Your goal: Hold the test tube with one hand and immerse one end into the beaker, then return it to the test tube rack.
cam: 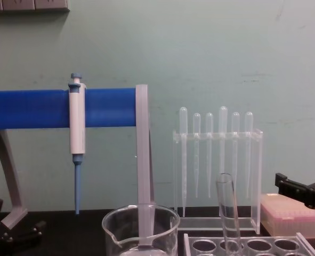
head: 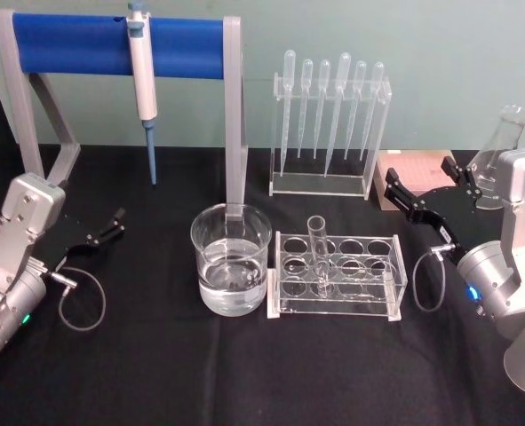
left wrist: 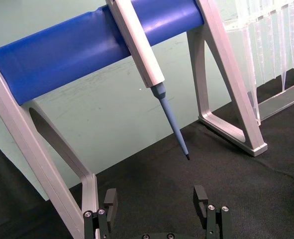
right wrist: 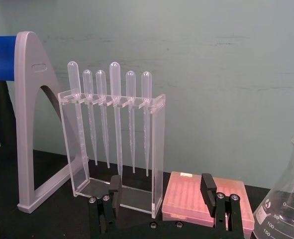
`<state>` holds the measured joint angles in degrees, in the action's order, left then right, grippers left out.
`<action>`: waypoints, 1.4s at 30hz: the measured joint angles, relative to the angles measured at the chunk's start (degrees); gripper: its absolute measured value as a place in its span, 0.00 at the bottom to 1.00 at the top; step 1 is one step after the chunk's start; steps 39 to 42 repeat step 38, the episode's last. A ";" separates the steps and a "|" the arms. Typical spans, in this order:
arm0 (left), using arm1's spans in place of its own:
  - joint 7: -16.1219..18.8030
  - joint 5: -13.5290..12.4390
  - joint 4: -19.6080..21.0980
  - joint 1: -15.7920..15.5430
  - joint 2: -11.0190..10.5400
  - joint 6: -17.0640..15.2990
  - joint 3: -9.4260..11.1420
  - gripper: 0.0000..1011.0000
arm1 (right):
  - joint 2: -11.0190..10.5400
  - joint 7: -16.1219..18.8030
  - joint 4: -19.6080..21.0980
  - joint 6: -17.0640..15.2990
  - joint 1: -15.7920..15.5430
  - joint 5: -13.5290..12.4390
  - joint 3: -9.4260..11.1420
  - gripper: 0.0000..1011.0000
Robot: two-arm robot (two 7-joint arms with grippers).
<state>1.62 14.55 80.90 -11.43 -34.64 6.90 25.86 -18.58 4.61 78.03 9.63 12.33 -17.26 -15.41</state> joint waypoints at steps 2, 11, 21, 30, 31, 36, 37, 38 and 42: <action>0.00 0.00 0.00 0.00 -0.01 0.00 0.00 0.99 | 0.00 0.00 0.01 0.00 0.00 -0.01 0.00 0.99; 0.00 0.00 0.00 0.00 0.00 0.00 0.00 0.99 | 0.00 0.00 0.03 0.00 0.00 -0.05 0.00 0.99; 0.00 0.00 0.00 0.00 0.00 0.00 0.00 0.99 | 0.00 0.00 0.03 0.00 0.00 -0.05 0.00 0.99; 0.00 0.00 0.00 0.00 0.00 0.00 0.00 0.99 | 0.00 0.00 0.02 0.00 0.00 -0.04 0.00 0.99; 0.00 0.00 0.00 0.00 0.00 0.01 0.00 0.99 | 0.00 0.00 0.03 0.00 0.00 -0.05 0.00 0.99; 0.00 0.00 0.00 0.00 0.00 0.00 0.00 0.99 | 0.00 0.00 0.02 0.00 0.00 -0.04 0.00 0.99; 0.00 0.00 0.00 0.00 0.00 0.00 0.00 0.99 | 0.00 0.00 0.03 0.00 0.00 -0.04 0.00 0.99; 0.00 0.00 0.00 0.00 0.00 0.00 0.00 0.99 | 0.00 0.00 0.02 0.00 0.00 -0.04 0.00 0.99; 0.00 0.00 0.00 0.00 0.00 0.00 0.00 0.99 | 0.00 0.00 0.02 0.00 0.00 -0.04 0.00 0.99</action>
